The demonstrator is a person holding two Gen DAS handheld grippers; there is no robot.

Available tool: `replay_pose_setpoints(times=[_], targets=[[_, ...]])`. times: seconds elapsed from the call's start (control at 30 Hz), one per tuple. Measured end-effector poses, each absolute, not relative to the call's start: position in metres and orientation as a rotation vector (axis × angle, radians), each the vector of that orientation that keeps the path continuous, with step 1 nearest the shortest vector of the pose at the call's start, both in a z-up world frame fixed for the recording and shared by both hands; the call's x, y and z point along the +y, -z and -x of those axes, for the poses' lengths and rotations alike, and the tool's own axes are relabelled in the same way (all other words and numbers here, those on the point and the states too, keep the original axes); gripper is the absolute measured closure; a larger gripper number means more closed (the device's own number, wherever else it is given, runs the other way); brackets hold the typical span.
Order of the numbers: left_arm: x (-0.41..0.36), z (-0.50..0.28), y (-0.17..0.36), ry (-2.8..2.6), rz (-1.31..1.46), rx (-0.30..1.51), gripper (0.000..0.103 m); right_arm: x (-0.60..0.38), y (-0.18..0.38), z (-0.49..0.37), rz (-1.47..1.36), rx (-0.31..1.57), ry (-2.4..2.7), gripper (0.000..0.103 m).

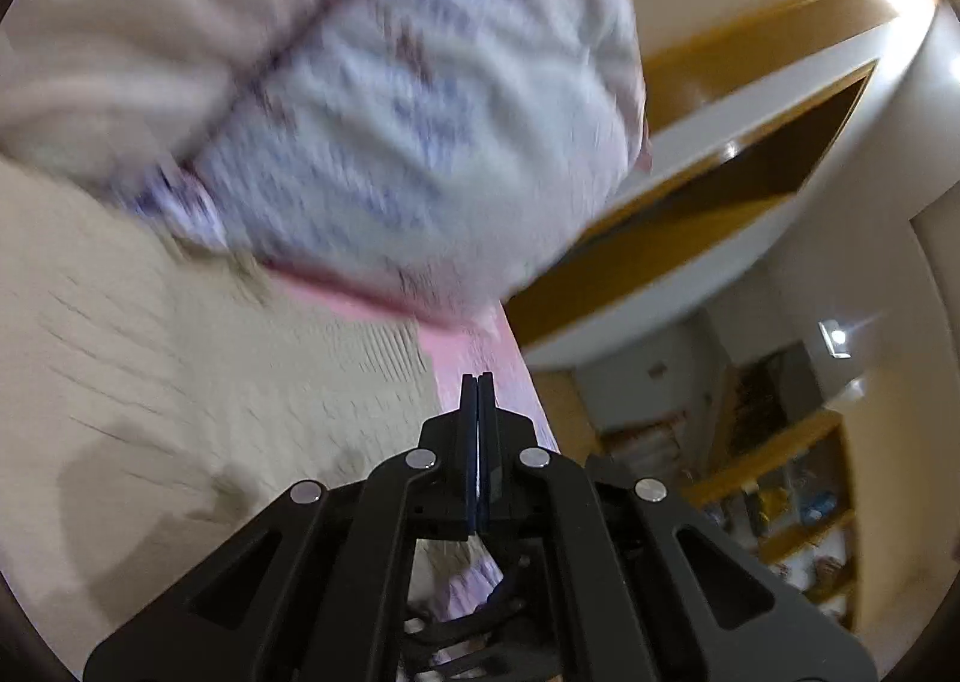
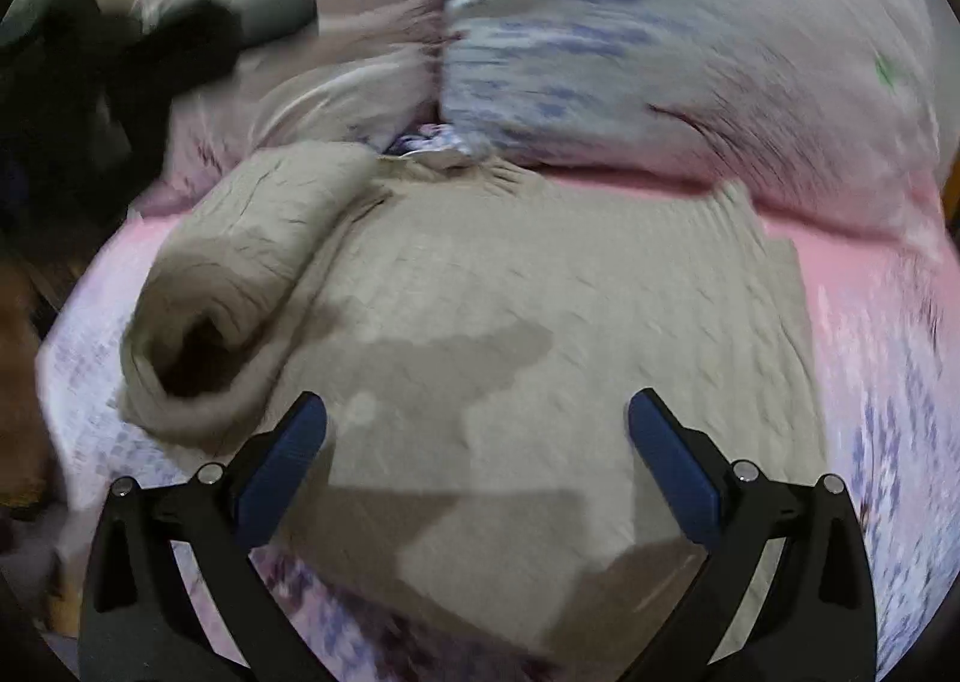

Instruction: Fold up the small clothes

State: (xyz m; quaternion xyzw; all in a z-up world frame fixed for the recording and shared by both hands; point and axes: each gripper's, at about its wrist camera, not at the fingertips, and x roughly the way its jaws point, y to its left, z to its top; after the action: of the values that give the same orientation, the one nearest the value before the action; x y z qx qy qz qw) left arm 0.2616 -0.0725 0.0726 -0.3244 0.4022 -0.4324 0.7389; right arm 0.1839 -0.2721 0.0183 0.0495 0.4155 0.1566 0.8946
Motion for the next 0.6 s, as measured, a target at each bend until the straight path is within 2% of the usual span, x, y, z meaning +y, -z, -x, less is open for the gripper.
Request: replay_pose_setpoints(times=[0.07, 0.13, 0.3, 0.33, 0.37, 0.4, 0.43, 0.6], targets=[[-0.07, -0.257, -0.071, 0.952, 0.688, 0.883, 0.103, -0.292, -0.026, -0.178, -0.239, 0.849, -0.41, 0.005], [-0.05, -0.251, -0.075, 0.915, 0.688, 0.867, 0.103, -0.302, -0.033, -0.179, -0.372, 0.841, -0.514, 0.018], [0.008, -0.24, -0.086, 0.695, 0.6, 0.83, 0.1, -0.288, -0.025, -0.211, -0.672, 0.931, -0.724, 0.034], [0.02, -0.235, -0.087, 0.646, 0.563, 0.823, 0.094, -0.279, -0.024, -0.215, -0.679, 0.953, -0.733, 0.035], [0.03, -0.231, -0.088, 0.593, 0.524, 0.821, 0.064, -0.267, -0.021, -0.222, -0.679, 0.986, -0.737, 0.035], [0.037, -0.229, -0.088, 0.534, 0.48, 0.818, 0.027, -0.256, -0.018, -0.229, -0.676, 1.015, -0.74, 0.035], [0.048, -0.224, -0.086, 0.464, 0.437, 0.806, 0.022, -0.25, -0.016, -0.233, -0.675, 1.031, -0.738, 0.035], [0.072, -0.226, -0.062, 0.386, 0.4, 0.88, 0.023, -0.225, -0.007, -0.257, -0.702, 1.121, -0.716, 0.036]])
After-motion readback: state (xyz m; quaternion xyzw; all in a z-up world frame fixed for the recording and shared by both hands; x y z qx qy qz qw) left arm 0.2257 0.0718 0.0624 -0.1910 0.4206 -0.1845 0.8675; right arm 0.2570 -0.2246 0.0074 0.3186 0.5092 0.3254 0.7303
